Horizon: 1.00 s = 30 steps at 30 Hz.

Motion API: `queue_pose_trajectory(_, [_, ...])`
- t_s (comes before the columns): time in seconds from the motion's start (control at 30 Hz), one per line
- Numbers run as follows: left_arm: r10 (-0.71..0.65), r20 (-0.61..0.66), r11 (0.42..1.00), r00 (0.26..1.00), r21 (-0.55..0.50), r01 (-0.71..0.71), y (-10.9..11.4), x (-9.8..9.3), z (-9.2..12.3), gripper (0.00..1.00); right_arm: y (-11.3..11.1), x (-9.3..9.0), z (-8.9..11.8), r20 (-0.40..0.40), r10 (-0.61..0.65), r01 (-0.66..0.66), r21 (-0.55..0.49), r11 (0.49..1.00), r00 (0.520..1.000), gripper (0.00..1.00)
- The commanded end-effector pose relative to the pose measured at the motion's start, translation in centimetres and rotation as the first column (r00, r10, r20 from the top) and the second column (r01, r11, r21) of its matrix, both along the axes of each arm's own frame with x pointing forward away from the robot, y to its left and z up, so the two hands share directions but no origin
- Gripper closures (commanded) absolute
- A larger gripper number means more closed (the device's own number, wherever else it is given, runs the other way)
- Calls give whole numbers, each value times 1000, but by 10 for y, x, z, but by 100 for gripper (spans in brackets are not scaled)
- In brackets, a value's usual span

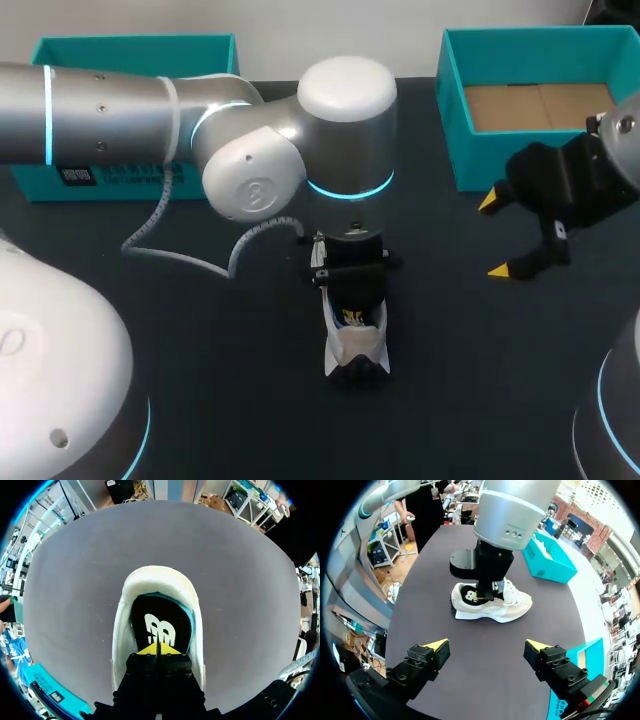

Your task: Take the shoe out of the shoebox, open the shoe tongue, remove and reinsert the insole, then place the shoe into the shoebox

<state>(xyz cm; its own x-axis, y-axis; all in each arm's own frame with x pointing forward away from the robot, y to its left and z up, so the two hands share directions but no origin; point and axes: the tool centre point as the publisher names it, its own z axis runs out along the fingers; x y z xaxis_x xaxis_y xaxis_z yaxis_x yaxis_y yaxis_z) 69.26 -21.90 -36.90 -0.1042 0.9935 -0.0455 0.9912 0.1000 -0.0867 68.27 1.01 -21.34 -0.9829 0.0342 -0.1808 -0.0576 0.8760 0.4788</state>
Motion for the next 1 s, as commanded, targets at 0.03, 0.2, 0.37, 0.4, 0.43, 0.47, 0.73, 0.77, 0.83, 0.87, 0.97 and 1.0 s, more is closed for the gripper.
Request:
queue_pose_trajectory(0.03, [-14, -21, 1000, 1000, -21, 13, 7, -3, 23, 100, 0, 0, -1, 0, 0, 0, -2, 1000, 1000, 0])
queue_pose_trajectory(0.2, [-43, -49, 999, 998, -8, 42, 9, -15, 32, 100, 0, 0, -1, 0, 0, 0, -2, 1000, 1000, 0])
queue_pose_trajectory(0.37, [-52, -72, 998, 996, 25, 54, 9, -21, 15, 100, 0, 0, -1, 0, 0, 0, -2, 1000, 1000, 0])
queue_pose_trajectory(0.4, [-54, -74, 998, 996, 24, 56, 9, -22, 12, 100, 0, 0, -1, 0, 0, 0, -2, 1000, 1000, 0])
queue_pose_trajectory(0.43, [-57, -77, 998, 995, 29, 60, 9, -24, 9, 100, 0, 0, -1, 0, 0, 0, -2, 1000, 1000, 0])
queue_pose_trajectory(0.47, [-58, -77, 998, 995, 29, 60, 8, -25, 6, 100, 0, 0, -1, 0, 0, 0, -2, 1000, 1000, 0])
queue_pose_trajectory(0.73, [-37, -42, 999, 998, -4, 37, 2, -23, -25, 100, 0, 0, -1, 0, 0, 0, -2, 1000, 1000, 0])
queue_pose_trajectory(0.77, [-36, -36, 999, 999, -1, 36, 1, -22, -27, 100, 0, 0, -1, 0, 0, 0, -2, 1000, 1000, 0])
queue_pose_trajectory(0.83, [-26, -37, 1000, 999, -7, 26, 1, -20, -30, 100, 0, 0, -1, 0, 0, 0, -2, 1000, 1000, 0])
queue_pose_trajectory(0.87, [-25, -37, 1000, 999, -3, 24, 1, -20, -30, 100, 0, 0, -1, 0, 0, 0, -2, 1000, 1000, 0])
queue_pose_trajectory(0.97, [-21, -29, 1000, 999, -12, 21, 5, -16, -18, 100, 0, 0, -1, 0, 0, 0, -2, 1000, 1000, 0])
queue_pose_trajectory(1.0, [-22, -29, 1000, 999, -14, 21, 7, -15, -13, 100, 0, 0, -1, 0, 0, 0, -2, 1000, 1000, 0])
